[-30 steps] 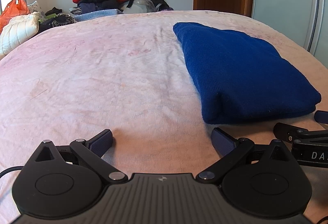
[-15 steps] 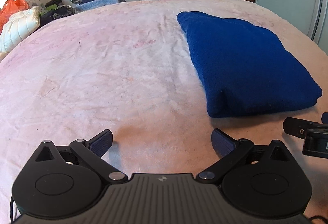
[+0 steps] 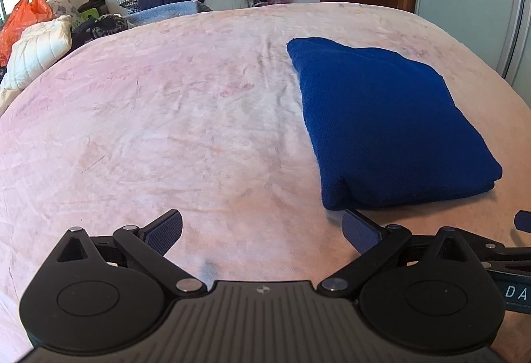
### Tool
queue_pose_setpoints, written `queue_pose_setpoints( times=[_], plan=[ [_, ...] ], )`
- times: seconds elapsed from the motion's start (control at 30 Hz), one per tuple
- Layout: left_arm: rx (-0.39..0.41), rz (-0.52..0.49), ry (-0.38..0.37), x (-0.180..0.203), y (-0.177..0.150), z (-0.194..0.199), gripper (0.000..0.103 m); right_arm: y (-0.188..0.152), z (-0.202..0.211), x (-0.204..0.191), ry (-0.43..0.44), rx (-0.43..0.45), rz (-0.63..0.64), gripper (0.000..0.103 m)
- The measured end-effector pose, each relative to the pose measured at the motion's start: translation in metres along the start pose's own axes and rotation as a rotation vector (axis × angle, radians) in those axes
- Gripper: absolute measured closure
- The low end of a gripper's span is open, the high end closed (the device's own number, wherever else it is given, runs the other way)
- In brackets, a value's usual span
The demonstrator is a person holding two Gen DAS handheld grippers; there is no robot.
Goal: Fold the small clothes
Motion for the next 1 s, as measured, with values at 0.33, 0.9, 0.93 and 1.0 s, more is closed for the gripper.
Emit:
queue_pose_setpoints(
  times=[0.33, 0.9, 0.93, 1.0],
  plan=[
    [-0.005, -0.004, 0.012, 0.0035, -0.0023, -0.0003, 0.0, 0.0009, -0.0004, 0.0034, 0.02, 0.003, 0.0, 0.001],
    [-0.009, -0.025, 0.023, 0.0046, -0.0046, -0.0004, 0.0, -0.0005, -0.001, 0.002, 0.028, -0.001, 0.004, 0.001],
    [-0.008, -0.029, 0.025, 0.0049, -0.0047, -0.0004, 0.0, -0.0006, -0.001, 0.002, 0.028, -0.001, 0.005, 0.001],
    [-0.005, -0.032, 0.026, 0.0052, -0.0046, -0.0003, 0.0, -0.0003, -0.0004, 0.0022, 0.028, 0.001, 0.007, 0.001]
  ],
)
Point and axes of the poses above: each gripper's, at about its wrist camera, not at the fingertips, and z roughly against the way its jaws point, x to its right, y to its top, the point moved 8 cm from there along -z, roughly the way its jaws point, and after that the axes turned 2 degrees about x, right-handed, at the moved point
